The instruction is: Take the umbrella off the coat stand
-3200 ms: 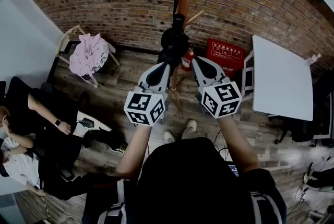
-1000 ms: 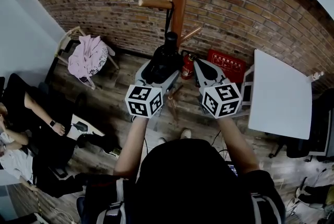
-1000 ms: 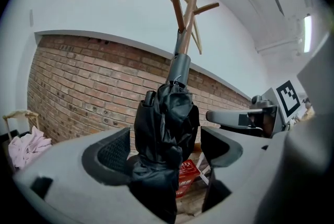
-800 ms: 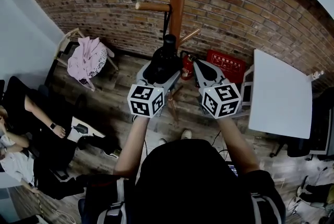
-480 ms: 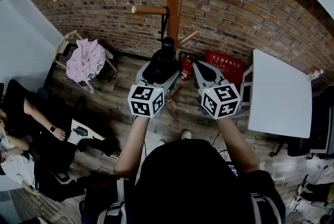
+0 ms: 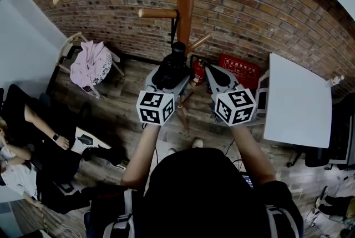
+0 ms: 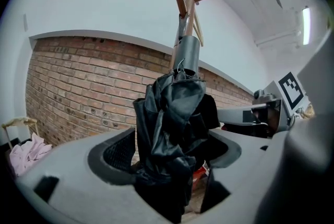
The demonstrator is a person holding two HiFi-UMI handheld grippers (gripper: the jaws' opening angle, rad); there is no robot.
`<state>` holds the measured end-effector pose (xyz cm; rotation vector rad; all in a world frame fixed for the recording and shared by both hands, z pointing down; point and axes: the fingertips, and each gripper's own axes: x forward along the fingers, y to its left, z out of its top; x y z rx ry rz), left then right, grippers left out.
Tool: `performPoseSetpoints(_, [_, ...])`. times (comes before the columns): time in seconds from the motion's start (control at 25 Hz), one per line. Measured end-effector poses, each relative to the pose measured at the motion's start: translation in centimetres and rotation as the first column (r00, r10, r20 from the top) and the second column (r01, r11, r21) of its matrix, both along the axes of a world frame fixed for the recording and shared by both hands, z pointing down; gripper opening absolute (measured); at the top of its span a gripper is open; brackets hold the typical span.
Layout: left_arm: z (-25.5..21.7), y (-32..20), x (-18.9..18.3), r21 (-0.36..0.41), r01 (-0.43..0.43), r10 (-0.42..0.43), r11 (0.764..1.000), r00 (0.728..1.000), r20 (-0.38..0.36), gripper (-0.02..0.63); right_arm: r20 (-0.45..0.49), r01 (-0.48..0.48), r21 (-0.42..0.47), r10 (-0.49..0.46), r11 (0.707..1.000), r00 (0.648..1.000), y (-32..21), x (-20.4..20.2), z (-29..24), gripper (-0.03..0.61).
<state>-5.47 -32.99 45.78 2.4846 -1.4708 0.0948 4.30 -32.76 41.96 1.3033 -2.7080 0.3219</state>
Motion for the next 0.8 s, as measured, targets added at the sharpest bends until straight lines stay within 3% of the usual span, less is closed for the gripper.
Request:
performPoseSetpoints(0.36, [-0.24, 0.21, 0.14, 0.027, 0.004, -0.005, 1.0, 0.999, 0.046, 0.301, 0.001, 0.021, -0.013, -0.021, 1.0, 1.0, 0.42, -0.37, 0.4, 0.029])
performPoseSetpoints(0.8, [-0.41, 0.42, 0.24, 0.041, 0.018, -0.021, 0.999, 0.996, 0.082, 0.259, 0.004, 0.025, -0.02, -0.025, 0.999, 1.0, 0.63, -0.08, 0.53, 0.029])
